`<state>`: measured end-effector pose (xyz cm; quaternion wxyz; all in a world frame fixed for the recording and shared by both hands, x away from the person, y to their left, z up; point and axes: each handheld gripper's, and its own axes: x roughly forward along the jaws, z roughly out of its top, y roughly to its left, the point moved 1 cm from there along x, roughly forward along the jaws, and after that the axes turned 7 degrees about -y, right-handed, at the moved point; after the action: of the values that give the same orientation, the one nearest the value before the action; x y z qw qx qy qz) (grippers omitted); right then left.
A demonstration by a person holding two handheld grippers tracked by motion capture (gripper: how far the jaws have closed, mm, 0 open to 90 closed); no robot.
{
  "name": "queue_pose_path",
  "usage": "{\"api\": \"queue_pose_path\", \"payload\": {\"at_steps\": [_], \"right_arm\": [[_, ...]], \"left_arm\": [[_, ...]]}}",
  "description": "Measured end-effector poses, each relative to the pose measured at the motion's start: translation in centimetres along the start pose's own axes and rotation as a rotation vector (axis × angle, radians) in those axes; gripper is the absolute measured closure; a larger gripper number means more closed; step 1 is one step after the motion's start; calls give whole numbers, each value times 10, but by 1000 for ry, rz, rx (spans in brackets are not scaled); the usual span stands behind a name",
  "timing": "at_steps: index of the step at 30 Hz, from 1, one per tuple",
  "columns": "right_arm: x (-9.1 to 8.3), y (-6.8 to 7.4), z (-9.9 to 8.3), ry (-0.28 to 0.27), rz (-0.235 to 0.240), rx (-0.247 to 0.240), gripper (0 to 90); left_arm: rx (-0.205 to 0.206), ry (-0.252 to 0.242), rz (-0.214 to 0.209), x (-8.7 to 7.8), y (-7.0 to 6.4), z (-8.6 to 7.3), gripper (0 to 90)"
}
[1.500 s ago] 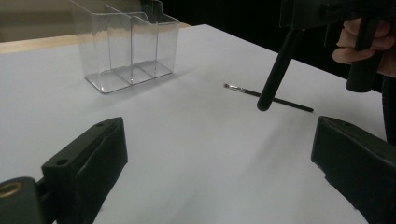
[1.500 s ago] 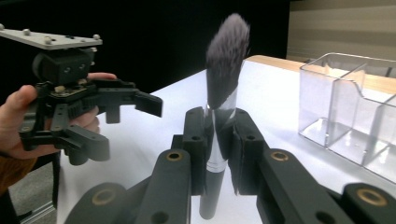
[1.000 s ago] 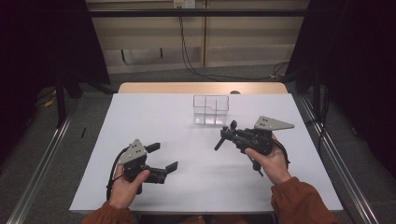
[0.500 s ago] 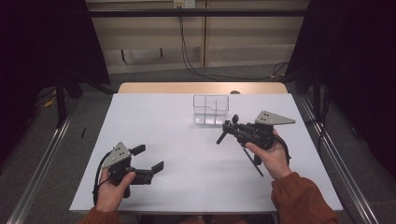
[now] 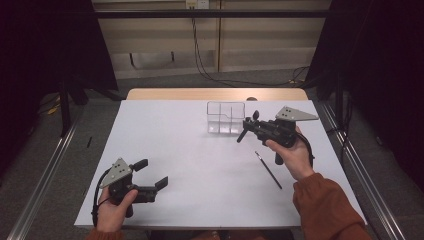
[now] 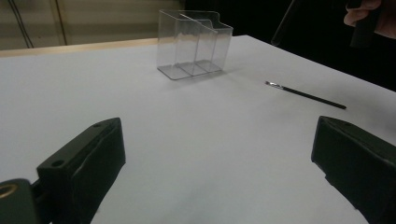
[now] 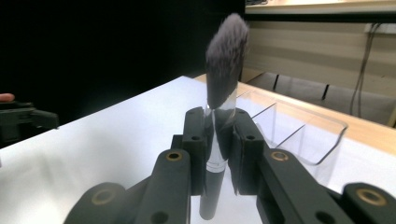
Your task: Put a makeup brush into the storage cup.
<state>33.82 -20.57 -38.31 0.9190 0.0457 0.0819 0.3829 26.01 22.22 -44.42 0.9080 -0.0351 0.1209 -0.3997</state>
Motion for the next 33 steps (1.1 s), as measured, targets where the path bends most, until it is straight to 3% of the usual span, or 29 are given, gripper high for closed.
{"api": "queue_pose_path", "payload": {"at_steps": [17,33], "right_arm": [[16,-25,22,4,-61,-25,790],[38,-36,38,-1,-95,-60,790]], "left_arm": [[22,4,8,2,0,0,30],[19,-6,0,1,0,1,30]]}}
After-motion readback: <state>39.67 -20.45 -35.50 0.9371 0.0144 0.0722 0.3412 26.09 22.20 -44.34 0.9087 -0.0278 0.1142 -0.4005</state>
